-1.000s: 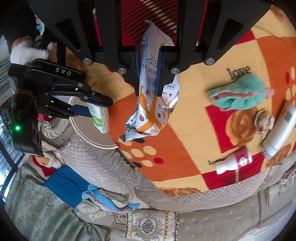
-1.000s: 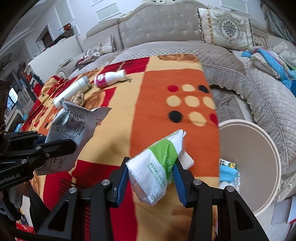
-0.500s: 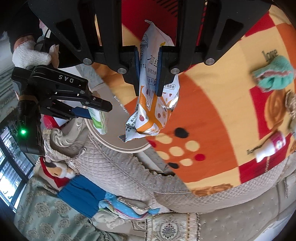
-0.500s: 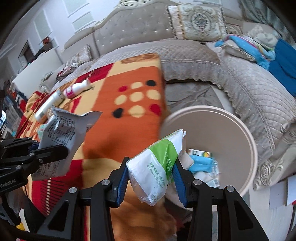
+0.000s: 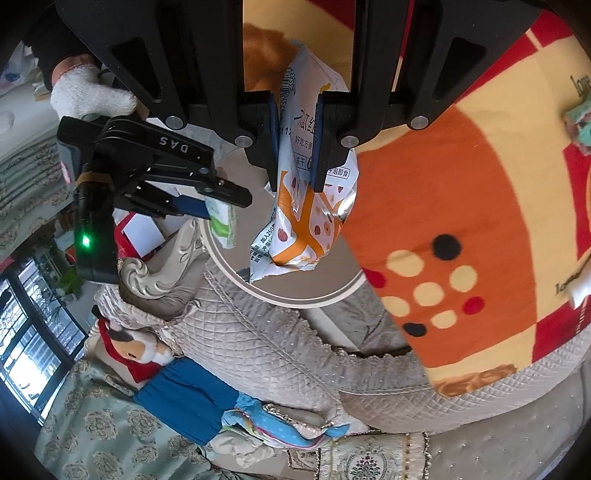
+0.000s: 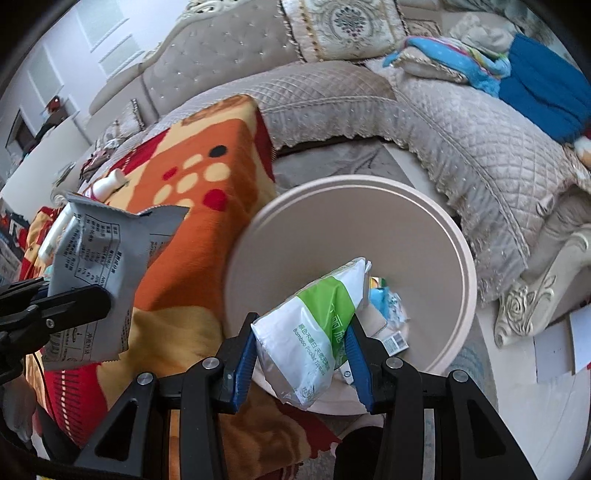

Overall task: Collect trash
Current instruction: 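Carry both held wrappers toward the beige bin, then open both grippers over the beige bin to drop the wrappers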

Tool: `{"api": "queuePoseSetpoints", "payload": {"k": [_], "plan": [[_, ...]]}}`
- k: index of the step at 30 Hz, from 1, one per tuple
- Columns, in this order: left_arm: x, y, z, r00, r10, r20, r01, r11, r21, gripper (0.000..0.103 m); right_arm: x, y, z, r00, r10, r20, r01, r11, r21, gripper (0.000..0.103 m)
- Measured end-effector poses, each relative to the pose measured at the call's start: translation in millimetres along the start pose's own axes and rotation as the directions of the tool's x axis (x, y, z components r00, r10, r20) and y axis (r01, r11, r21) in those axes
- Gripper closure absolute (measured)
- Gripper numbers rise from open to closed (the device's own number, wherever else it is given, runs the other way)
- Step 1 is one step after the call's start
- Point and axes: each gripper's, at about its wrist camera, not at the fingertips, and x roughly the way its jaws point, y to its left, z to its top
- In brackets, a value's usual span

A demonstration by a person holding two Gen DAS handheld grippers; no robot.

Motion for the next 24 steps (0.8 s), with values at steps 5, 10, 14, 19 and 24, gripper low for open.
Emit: {"api": "queuePoseSetpoints", "payload": {"k": [5, 10, 14, 19, 24], "plan": [[7.5, -4.3, 5.2, 1.000, -0.017, 0.000, 0.017, 1.000, -0.004, 0.091, 5.7, -12.2, -2.3, 1.000, -0.004, -0.011, 0.005, 1.000, 0.030, 0.059], [12.0, -6.9, 9.6, 0.999, -0.034, -0.001, 0.034, 0.999, -0.013, 0.091, 12.3, -18.6, -3.3, 1.000, -0.001, -0.019, 0.002, 0.999, 0.048, 0.059], [13.7, -10.1, 14.9, 0.999, -0.049, 0.007, 0.049, 0.999, -0.018, 0.091, 15.9, -22.9, -2.4, 1.000, 0.001, -0.021, 0.000, 0.998, 0.064, 0.059], [16.3, -13.0, 19.5, 0.998, -0.064, 0.019, 0.064, 0.998, -0.027, 0.091, 20.7, -27.4, -1.4, 1.000, -0.002, -0.029, 0.004, 0.997, 0.077, 0.059], [20.5, -10.5, 26.8, 0.996, -0.075, 0.045, 0.077, 0.996, -0.050, 0.090, 28.8, -32.5, -0.7, 0.999, -0.011, -0.041, 0.015, 0.995, 0.097, 0.054]]}}
